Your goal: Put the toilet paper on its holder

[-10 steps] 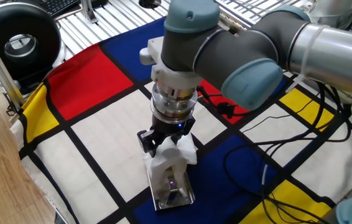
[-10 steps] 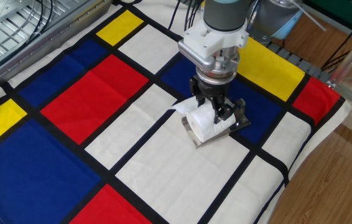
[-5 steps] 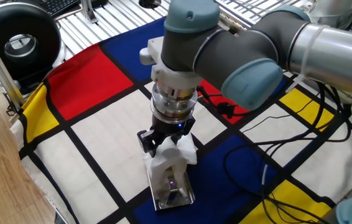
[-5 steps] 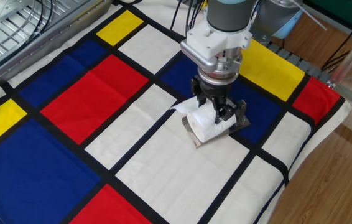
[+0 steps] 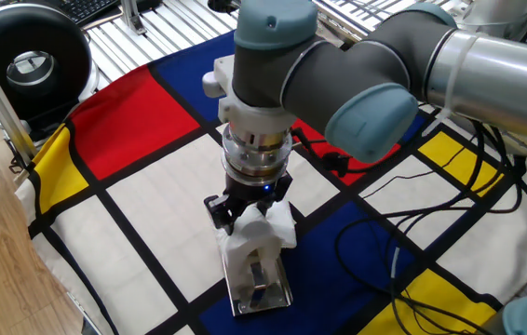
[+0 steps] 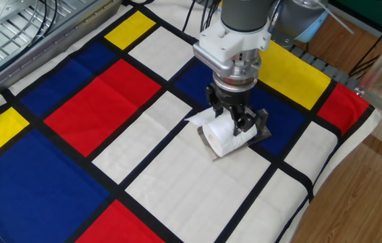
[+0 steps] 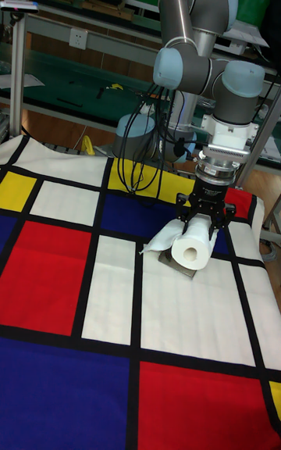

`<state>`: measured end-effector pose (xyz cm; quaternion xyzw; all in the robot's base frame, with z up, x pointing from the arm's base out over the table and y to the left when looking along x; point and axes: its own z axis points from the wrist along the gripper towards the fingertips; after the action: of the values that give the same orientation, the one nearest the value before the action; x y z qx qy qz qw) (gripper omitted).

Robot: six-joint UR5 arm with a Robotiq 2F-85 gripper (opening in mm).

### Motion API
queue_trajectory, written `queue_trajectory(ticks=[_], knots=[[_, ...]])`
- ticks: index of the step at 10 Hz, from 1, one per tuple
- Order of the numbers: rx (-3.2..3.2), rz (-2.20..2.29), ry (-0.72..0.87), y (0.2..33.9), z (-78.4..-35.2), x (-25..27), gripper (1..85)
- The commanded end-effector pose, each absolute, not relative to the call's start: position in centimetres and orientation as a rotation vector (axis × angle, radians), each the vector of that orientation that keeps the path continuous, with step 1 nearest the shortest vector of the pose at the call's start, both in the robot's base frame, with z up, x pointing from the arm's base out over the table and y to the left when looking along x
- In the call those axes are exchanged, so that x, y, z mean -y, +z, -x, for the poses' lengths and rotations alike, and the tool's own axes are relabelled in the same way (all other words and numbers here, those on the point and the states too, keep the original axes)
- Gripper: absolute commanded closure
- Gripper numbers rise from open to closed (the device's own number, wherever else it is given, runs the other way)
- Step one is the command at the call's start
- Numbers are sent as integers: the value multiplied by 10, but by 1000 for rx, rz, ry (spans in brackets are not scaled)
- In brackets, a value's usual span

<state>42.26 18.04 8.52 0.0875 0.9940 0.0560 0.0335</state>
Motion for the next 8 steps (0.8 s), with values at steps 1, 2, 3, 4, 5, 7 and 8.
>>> queue_trajectory(ticks=[1,2,3,4,5,7,8], knots=[[-3050,-266,202,92,-430,-183,843],[-3050,-274,212,94,-431,-186,843],[-3048,-281,217,95,-430,-187,843],[-3040,-281,217,96,-431,-186,843],[-3034,-281,220,96,-432,-186,843],[-3018,-286,235,97,-435,-189,843],[-3012,-291,240,99,-436,-191,843]])
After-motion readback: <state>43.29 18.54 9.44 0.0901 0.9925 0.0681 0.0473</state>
